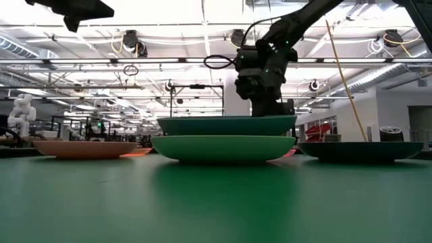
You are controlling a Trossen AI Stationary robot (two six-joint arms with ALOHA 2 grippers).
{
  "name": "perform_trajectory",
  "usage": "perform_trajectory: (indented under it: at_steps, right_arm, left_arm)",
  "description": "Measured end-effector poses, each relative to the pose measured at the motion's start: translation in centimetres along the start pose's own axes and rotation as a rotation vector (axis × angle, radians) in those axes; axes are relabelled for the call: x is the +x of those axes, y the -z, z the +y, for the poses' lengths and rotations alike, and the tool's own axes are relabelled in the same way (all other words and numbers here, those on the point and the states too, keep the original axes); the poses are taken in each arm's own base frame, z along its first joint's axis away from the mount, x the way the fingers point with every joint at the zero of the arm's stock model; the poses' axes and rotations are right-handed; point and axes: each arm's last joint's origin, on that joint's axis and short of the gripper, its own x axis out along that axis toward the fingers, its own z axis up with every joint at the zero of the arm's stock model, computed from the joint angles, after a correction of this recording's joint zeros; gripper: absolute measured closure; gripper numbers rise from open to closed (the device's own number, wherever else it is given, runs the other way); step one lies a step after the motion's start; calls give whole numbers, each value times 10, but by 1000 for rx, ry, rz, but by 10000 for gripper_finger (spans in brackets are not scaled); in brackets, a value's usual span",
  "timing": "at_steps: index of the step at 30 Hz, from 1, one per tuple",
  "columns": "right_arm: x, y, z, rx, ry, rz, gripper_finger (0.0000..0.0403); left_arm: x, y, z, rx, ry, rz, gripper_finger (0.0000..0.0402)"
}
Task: Stack plastic plates
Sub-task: Stack the dark green plate on top of the green plate
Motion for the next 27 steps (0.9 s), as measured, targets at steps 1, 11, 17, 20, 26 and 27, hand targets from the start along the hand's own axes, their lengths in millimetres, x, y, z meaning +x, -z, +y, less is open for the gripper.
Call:
perform_trajectory:
  at_steps: [1, 11, 17, 20, 26, 27]
  right_arm:
    - [0, 0, 0, -1, -1, -2, 400]
    - [0, -2, -1, -3, 53, -29, 395]
    - [0, -2, -1, -14, 73, -39, 377]
    - [0, -3, 0, -16, 71, -44, 362]
    - [0, -3, 0, -16, 71, -45, 319]
    - [0, -3, 0, -16, 71, -44, 311]
  left_arm:
    - [1, 0, -1, 3, -1, 4, 369]
    - [14, 1, -8, 29, -3, 24, 369]
    - [16, 2, -9, 35, -3, 34, 369]
    - [16, 2, -9, 35, -3, 34, 369]
    - [16, 2, -9, 33, -3, 38, 369]
    - [16, 2, -9, 33, -3, 37, 369]
